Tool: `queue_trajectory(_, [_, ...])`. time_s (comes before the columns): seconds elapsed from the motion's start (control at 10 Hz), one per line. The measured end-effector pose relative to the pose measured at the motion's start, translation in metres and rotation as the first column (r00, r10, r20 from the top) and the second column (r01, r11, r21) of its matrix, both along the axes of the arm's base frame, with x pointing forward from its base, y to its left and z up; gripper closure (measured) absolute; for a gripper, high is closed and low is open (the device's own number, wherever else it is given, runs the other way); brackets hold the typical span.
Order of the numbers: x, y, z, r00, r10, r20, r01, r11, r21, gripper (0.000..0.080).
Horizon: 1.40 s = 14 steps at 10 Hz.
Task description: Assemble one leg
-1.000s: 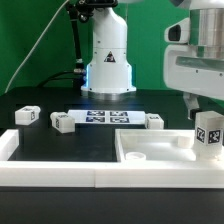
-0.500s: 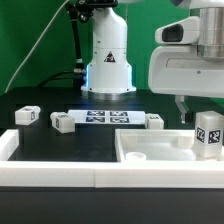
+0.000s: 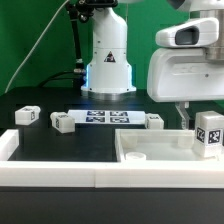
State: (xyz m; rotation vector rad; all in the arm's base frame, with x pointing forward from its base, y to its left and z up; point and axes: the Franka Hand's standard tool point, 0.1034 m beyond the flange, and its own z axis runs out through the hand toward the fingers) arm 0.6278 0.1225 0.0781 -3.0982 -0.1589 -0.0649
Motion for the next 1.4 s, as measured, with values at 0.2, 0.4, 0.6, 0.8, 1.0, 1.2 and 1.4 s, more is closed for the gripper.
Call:
queue_trajectory(0.2, [0.0007, -0.0035, 0.0000, 0.997, 0.073, 0.003, -0.073, 0.997, -0.003, 0.0426])
queue_trajectory(0.4, [0.0007, -0.0038, 0.0000, 0.997, 0.072, 0.003, -0.072, 0.997, -0.003, 0.0510])
queue_trajectory(0.6, [0.0007, -0.0038, 0.0000, 0.999, 0.041, 0.002, -0.041, 0.999, -0.001, 0.0510])
queue_trajectory(0.8, [0.0001, -0.0035, -0.0002, 0.985, -0.172, -0.008, 0.172, 0.985, 0.003, 0.0510])
queue_trajectory(1.0, [-0.0010, -0.0038, -0.0011, 0.890, -0.456, -0.015, 0.456, 0.890, 0.003, 0.0510])
queue_trajectory(1.2, [-0.0020, -0.0037, -0.0017, 0.736, -0.677, -0.010, 0.677, 0.736, 0.000, 0.0509])
queue_trajectory(1.4, [-0.0024, -0.0038, -0.0019, 0.565, -0.825, -0.008, 0.825, 0.565, 0.005, 0.0509])
